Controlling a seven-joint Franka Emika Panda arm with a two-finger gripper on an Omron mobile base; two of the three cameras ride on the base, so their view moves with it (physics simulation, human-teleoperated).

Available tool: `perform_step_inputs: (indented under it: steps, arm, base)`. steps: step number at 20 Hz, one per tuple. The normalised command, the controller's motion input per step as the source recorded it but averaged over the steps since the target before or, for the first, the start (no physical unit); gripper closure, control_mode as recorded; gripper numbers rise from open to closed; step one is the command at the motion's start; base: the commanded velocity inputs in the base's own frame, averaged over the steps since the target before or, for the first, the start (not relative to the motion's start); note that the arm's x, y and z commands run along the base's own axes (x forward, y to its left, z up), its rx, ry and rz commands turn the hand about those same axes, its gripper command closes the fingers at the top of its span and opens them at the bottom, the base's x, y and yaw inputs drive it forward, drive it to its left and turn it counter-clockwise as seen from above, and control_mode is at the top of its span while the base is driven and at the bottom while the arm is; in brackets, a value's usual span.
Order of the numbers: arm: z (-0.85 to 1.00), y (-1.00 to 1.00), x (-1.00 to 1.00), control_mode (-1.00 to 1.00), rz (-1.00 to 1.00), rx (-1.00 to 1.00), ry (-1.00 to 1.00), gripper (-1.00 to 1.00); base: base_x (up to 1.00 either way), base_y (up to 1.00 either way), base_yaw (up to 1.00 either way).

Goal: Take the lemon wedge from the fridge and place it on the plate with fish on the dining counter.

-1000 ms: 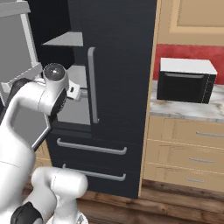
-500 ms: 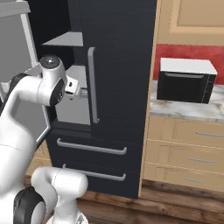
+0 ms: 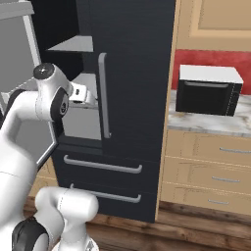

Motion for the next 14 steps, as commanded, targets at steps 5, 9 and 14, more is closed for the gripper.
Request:
perform_step_inputs:
  steps: [5,9,14]
  arm:
    - [0.00,-0.08,0.04,-1.00,0.00,0.01,0.01,-1.00]
    - [0.00,-0.28,0.13,-1.00,0.00,0.03,0.00,-1.00]
    - [0.00,-0.24,0.18,-1.00,0.00,0.00,0.00,-1.00]
  base:
    - [0.00,0.00,0.00]
    - [0.00,0.00,0.00]
    - [0.00,0.00,0.00]
